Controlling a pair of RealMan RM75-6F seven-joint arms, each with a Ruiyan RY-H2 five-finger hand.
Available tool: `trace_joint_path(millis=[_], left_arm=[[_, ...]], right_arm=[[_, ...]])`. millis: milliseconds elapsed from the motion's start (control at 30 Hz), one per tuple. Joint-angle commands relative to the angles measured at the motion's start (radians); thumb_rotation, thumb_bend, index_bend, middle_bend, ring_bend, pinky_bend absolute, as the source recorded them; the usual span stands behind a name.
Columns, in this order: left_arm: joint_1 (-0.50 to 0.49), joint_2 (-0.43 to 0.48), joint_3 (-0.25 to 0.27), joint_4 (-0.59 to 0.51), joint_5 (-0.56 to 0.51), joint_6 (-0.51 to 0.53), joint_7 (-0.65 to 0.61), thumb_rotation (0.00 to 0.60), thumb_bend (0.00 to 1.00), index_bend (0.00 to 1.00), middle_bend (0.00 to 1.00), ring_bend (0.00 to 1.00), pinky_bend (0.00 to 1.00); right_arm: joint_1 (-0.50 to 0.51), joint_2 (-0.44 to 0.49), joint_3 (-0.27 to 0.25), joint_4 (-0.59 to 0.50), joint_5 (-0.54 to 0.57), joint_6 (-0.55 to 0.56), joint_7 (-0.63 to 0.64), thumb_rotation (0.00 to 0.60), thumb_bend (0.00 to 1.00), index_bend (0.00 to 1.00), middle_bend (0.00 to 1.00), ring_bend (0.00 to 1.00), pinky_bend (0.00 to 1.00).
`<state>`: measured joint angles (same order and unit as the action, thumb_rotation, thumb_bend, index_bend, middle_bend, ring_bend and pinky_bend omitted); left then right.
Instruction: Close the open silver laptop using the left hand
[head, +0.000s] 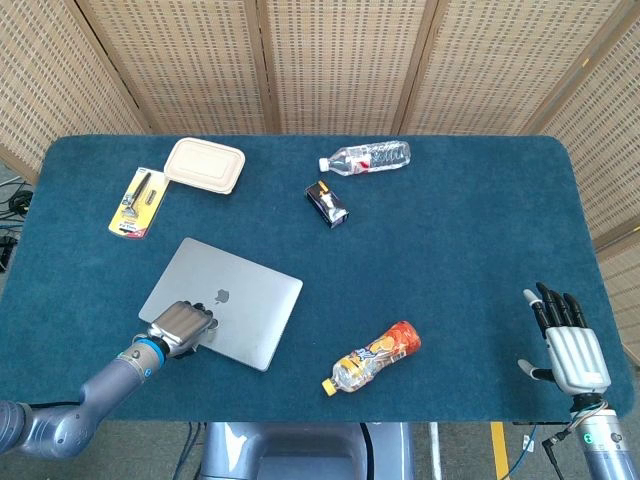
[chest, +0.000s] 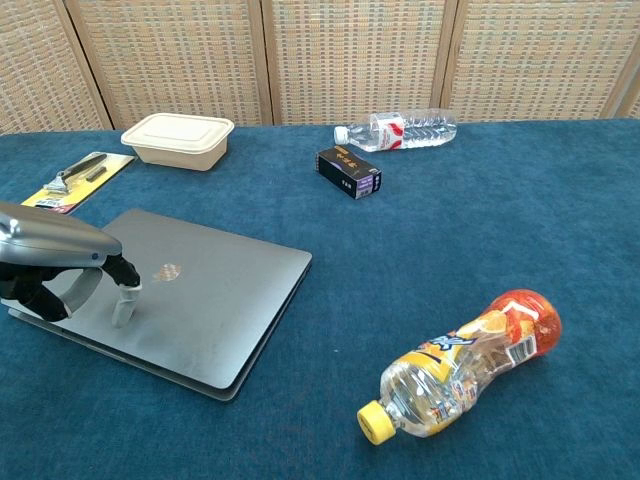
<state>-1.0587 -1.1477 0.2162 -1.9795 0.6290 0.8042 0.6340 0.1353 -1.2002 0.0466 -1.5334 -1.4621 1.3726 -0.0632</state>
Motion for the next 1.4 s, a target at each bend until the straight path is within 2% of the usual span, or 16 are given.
trace_joint_path(millis=[33, 367, 533, 667, 767, 833, 867, 933, 1000, 1100, 1233, 1400], left_arm=[[-0.001, -0.002, 0.004, 0.003, -0.001, -0.001, -0.001, 0.6, 1.0, 0.39, 0.28, 0.18, 0.25], [0.008, 0.002, -0.003, 0.003, 0.018, 0.016, -0.023, 0.6, 1.0, 0.39, 0.28, 0.18, 0.25], [0.049, 0.033, -0.03, -0.018, 0.091, 0.096, -0.061, 0.6, 0.99, 0.39, 0.28, 0.18, 0.25], [0.118, 0.039, -0.056, -0.029, 0.181, 0.215, -0.108, 0.6, 0.78, 0.39, 0.28, 0.18, 0.25], [0.221, 0.015, -0.075, -0.014, 0.308, 0.37, -0.185, 0.6, 0.63, 0.39, 0.26, 0.17, 0.25], [0.29, -0.011, -0.081, 0.013, 0.385, 0.465, -0.237, 0.6, 0.55, 0.33, 0.21, 0.14, 0.23], [0.344, -0.025, -0.068, 0.038, 0.433, 0.531, -0.263, 0.6, 0.51, 0.27, 0.17, 0.12, 0.21], [0.403, -0.052, -0.055, 0.077, 0.498, 0.594, -0.293, 0.6, 0.45, 0.17, 0.1, 0.07, 0.16], [0.446, -0.069, -0.05, 0.103, 0.538, 0.626, -0.329, 0.6, 0.41, 0.08, 0.03, 0.02, 0.09], [0.506, -0.093, -0.05, 0.138, 0.586, 0.668, -0.393, 0.6, 0.37, 0.0, 0.0, 0.0, 0.01], [0.596, -0.145, -0.046, 0.223, 0.637, 0.74, -0.433, 0.6, 0.34, 0.0, 0.0, 0.0, 0.0], [0.67, -0.202, -0.065, 0.323, 0.664, 0.822, -0.361, 0.6, 0.27, 0.0, 0.0, 0.0, 0.0]], right_arm=[[0.0, 0.0, 0.0, 0.0, 0.0, 0.0, 0.0, 0.6, 0.05, 0.0, 0.0, 0.0, 0.0], [0.0, -0.001, -0.001, 0.0, -0.001, 0.001, -0.003, 0.6, 0.05, 0.0, 0.0, 0.0, 0.0], [-0.001, 0.0, 0.001, 0.0, 0.0, 0.003, -0.001, 0.6, 0.05, 0.0, 0.0, 0.0, 0.0], [-0.002, 0.0, 0.002, 0.0, 0.001, 0.005, 0.001, 0.6, 0.05, 0.0, 0.0, 0.0, 0.0], [-0.002, 0.0, 0.002, 0.001, 0.0, 0.006, 0.002, 0.6, 0.05, 0.0, 0.0, 0.0, 0.0], [-0.003, -0.002, 0.001, 0.001, -0.002, 0.007, -0.001, 0.6, 0.05, 0.0, 0.0, 0.0, 0.0], [-0.002, -0.003, 0.001, 0.001, -0.004, 0.008, -0.005, 0.6, 0.05, 0.0, 0.0, 0.0, 0.0], [-0.003, -0.005, 0.001, 0.0, -0.003, 0.011, -0.009, 0.6, 0.05, 0.0, 0.0, 0.0, 0.0], [-0.004, -0.006, 0.002, 0.0, -0.002, 0.013, -0.012, 0.6, 0.05, 0.0, 0.0, 0.0, 0.0], [-0.004, -0.007, 0.003, 0.0, -0.001, 0.013, -0.017, 0.6, 0.05, 0.0, 0.0, 0.0, 0.0], [-0.004, -0.01, 0.002, -0.002, -0.003, 0.016, -0.028, 0.6, 0.05, 0.0, 0.0, 0.0, 0.0], [-0.006, -0.013, 0.002, -0.002, -0.006, 0.023, -0.039, 0.6, 0.05, 0.0, 0.0, 0.0, 0.0]])
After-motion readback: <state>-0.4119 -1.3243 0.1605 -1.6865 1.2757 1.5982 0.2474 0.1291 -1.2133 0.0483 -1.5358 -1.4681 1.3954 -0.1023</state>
